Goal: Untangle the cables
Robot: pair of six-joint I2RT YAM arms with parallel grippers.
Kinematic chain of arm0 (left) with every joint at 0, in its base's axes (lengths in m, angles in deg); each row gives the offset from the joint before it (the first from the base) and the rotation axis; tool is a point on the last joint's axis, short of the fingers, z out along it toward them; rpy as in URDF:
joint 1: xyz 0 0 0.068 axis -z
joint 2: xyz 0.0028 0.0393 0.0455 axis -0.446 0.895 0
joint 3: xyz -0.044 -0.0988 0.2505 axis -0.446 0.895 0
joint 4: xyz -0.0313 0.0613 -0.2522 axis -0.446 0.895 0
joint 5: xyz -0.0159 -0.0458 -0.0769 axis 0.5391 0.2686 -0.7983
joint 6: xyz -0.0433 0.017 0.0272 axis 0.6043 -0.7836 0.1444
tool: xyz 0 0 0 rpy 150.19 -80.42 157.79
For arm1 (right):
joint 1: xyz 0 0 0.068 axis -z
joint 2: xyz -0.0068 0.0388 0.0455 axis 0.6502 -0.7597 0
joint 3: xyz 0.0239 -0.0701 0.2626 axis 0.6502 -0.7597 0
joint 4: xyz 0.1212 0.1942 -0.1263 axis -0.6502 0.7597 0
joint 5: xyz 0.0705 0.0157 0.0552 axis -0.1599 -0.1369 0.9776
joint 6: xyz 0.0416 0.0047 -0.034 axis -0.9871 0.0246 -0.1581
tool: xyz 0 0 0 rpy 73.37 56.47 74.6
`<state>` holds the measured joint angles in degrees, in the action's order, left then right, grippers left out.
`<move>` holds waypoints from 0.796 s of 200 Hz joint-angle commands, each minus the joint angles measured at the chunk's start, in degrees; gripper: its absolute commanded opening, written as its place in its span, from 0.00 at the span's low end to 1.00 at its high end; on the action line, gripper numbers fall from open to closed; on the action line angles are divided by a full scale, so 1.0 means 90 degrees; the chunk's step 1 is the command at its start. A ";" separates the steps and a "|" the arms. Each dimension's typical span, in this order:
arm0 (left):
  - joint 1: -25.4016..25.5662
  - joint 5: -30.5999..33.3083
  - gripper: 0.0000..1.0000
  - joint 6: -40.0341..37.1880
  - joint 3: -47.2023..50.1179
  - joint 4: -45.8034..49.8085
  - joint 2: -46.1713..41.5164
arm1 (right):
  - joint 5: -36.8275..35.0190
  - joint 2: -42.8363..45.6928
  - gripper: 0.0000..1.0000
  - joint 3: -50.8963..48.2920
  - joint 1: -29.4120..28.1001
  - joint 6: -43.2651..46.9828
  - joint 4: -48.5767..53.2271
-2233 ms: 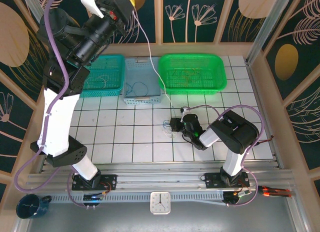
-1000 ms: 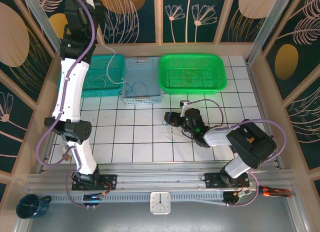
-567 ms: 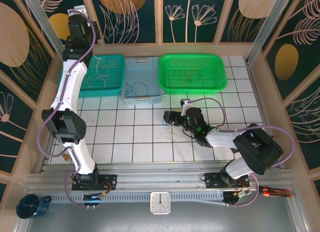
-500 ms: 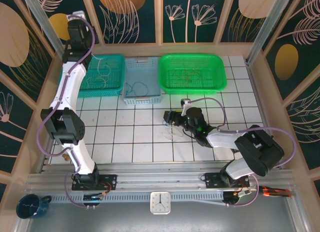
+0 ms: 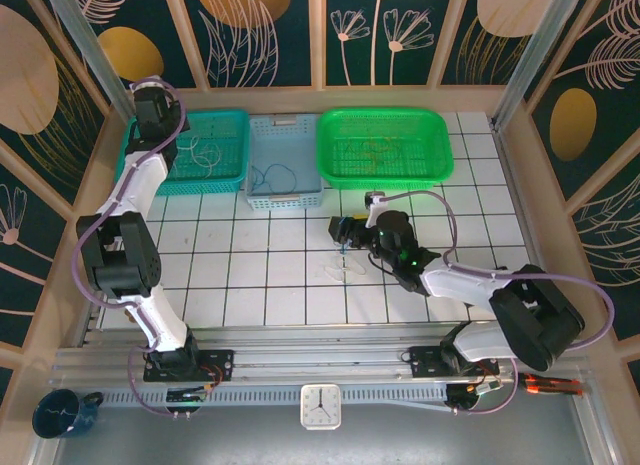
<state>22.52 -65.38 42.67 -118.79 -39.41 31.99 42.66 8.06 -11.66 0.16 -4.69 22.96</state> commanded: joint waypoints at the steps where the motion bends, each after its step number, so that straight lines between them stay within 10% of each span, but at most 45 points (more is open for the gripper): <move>1: -0.0157 -0.0122 0.00 0.0088 0.0144 -0.0429 0.0118 | -0.0190 0.0243 0.78 0.0165 -0.0052 0.0099 0.0188; 22: -0.0242 -0.0090 0.01 0.0076 0.0281 -0.0438 0.0236 | -0.0215 0.0303 0.78 0.0217 -0.0052 0.0109 0.0274; 79: -0.0359 -0.0061 0.80 0.0069 0.0342 -0.0363 0.0279 | -0.0177 0.0201 0.78 0.0340 -0.0052 0.0158 0.0372; 159: -0.0360 -0.1309 0.99 0.0627 0.0044 0.0022 -0.0116 | -0.0137 0.0186 0.72 0.0476 -0.0032 0.0247 0.0500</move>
<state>19.63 -70.39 45.16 -116.02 -40.77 34.42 42.27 9.52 -9.94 0.16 -4.00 27.01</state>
